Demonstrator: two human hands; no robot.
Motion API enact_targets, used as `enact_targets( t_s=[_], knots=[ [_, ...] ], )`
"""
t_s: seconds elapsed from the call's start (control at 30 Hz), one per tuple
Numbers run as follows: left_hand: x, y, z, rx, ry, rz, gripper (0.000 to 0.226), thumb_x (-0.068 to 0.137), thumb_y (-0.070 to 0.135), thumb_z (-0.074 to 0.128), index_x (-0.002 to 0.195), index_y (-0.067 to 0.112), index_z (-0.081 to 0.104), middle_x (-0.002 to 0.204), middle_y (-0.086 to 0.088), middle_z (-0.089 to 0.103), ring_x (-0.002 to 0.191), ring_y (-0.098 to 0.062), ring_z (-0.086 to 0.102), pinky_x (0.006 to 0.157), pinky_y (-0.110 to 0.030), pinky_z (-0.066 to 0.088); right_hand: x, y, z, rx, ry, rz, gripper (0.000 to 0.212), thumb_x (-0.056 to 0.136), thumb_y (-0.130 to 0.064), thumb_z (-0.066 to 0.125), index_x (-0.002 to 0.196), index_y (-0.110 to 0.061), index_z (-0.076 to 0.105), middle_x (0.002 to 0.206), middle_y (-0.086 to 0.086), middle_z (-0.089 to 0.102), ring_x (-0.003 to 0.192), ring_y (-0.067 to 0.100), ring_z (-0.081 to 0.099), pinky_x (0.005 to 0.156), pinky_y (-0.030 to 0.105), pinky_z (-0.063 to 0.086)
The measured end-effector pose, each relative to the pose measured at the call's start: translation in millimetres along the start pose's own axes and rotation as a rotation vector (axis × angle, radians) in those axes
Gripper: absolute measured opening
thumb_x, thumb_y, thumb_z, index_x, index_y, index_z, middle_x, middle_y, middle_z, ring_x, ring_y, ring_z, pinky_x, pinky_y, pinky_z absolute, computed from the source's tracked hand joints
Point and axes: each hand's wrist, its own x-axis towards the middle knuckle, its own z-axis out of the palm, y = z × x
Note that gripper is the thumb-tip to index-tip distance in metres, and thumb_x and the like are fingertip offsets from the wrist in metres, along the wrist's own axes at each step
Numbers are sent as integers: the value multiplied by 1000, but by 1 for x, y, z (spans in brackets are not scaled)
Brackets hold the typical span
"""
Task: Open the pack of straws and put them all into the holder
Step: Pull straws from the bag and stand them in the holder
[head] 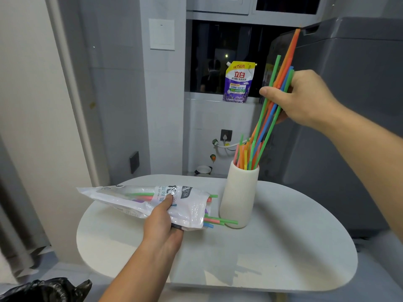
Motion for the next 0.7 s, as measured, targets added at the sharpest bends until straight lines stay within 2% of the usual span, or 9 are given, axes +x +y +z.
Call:
enact_targets(
  t_s=[0.17, 0.3, 0.43, 0.5, 0.57, 0.63, 0.7],
  knots=[
    [4, -2, -3, 1, -1, -5, 43, 97, 14, 62, 140, 12, 57, 133, -19, 68, 126, -49, 60, 99, -78, 42, 0, 5, 5, 26, 2, 21, 30, 93, -40, 60, 109, -15, 62, 101, -2, 67, 76, 3, 67, 64, 22, 57],
    [7, -3, -5, -12, 10, -3, 45, 96, 15, 64, 140, 12, 57, 134, -19, 68, 127, -49, 60, 98, -79, 42, 2, 8, 10, 52, -13, 66, 35, 92, -41, 61, 114, -13, 64, 104, 0, 69, 81, 13, 70, 70, 30, 61],
    [9, -4, -8, -32, 12, -4, 51, 91, 17, 67, 141, 13, 56, 136, -21, 66, 128, -51, 58, 96, -84, 38, 4, 10, 14, 43, -5, 71, 32, 91, -41, 63, 109, -15, 63, 98, -1, 68, 75, 8, 69, 64, 26, 60],
    [8, -3, -8, -36, 5, 5, 55, 89, 17, 69, 142, 13, 56, 137, -22, 65, 129, -51, 57, 96, -84, 38, 6, 10, 12, 51, 20, 67, 33, 91, -41, 64, 109, -13, 64, 99, 0, 69, 76, 10, 70, 66, 30, 62],
    [7, -3, -7, -34, 3, 5, 49, 93, 16, 66, 141, 11, 56, 136, -21, 66, 128, -51, 58, 97, -83, 38, 8, 9, 8, 77, 62, 57, 34, 91, -41, 64, 109, -11, 66, 99, 3, 71, 73, 10, 72, 66, 34, 63],
    [9, -3, -8, -44, -15, 0, 44, 96, 16, 63, 140, 11, 57, 136, -21, 66, 128, -50, 58, 98, -82, 39, 9, 6, 5, 89, 97, 43, 32, 91, -41, 65, 105, -12, 66, 93, 1, 71, 65, 5, 72, 60, 29, 62],
    [8, -3, -8, -38, -26, -13, 44, 97, 17, 62, 141, 11, 56, 137, -22, 65, 129, -51, 57, 98, -82, 38, 10, 5, 5, 85, 105, 37, 32, 91, -41, 65, 105, -12, 66, 93, 1, 71, 67, 7, 72, 62, 30, 63]
  ],
)
